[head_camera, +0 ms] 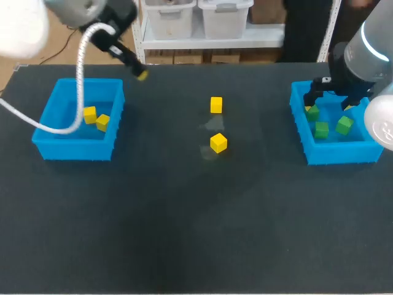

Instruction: Put the green cubes in the right bin and the yellow cubes in the left bin.

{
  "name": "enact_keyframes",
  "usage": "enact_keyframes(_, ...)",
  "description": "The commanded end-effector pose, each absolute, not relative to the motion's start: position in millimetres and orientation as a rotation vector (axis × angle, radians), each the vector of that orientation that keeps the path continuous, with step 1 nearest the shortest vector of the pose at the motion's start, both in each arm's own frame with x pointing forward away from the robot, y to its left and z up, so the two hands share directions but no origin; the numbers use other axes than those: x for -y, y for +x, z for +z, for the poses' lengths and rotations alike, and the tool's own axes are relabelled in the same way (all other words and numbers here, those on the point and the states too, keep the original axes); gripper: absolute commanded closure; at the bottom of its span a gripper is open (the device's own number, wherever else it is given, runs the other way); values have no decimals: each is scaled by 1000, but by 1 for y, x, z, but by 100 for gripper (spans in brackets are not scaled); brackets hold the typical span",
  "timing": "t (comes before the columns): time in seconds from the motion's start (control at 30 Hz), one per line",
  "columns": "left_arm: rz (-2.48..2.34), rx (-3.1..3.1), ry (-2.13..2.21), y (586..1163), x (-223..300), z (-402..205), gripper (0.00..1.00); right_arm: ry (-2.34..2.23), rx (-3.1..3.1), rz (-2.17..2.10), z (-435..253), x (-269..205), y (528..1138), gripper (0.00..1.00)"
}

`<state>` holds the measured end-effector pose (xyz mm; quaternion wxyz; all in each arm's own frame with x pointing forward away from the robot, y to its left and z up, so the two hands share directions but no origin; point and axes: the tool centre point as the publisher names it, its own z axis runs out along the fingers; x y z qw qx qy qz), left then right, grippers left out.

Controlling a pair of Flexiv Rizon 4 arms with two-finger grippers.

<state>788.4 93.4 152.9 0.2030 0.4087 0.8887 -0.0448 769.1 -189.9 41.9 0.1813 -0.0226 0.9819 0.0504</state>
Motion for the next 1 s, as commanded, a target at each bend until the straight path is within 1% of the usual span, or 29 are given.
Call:
enact_keyframes(0.03,-160,-2480,1342,803,-48,136,0,-60,-2766,137,42,190,766,0)
enact_keyframes(0.23,-202,-2514,1419,813,4,108,0,-60,-2766,137,42,190,766,0)
enact_keyframes(0.37,-297,-2552,1396,814,39,88,0,-60,-2766,137,42,190,766,0)
enact_keyframes(0.5,-352,-2612,1269,823,67,70,0,-60,-2766,137,42,190,766,0)
enact_keyframes(0.6,-351,-2663,1175,831,82,61,0,-60,-2766,137,42,190,766,0)
enact_keyframes(0.77,-303,-2731,1148,838,99,47,0,-60,-2766,137,42,190,766,0)
enact_keyframes(1.0,-287,-2843,1046,848,106,20,0,-60,-2766,137,42,190,766,0)
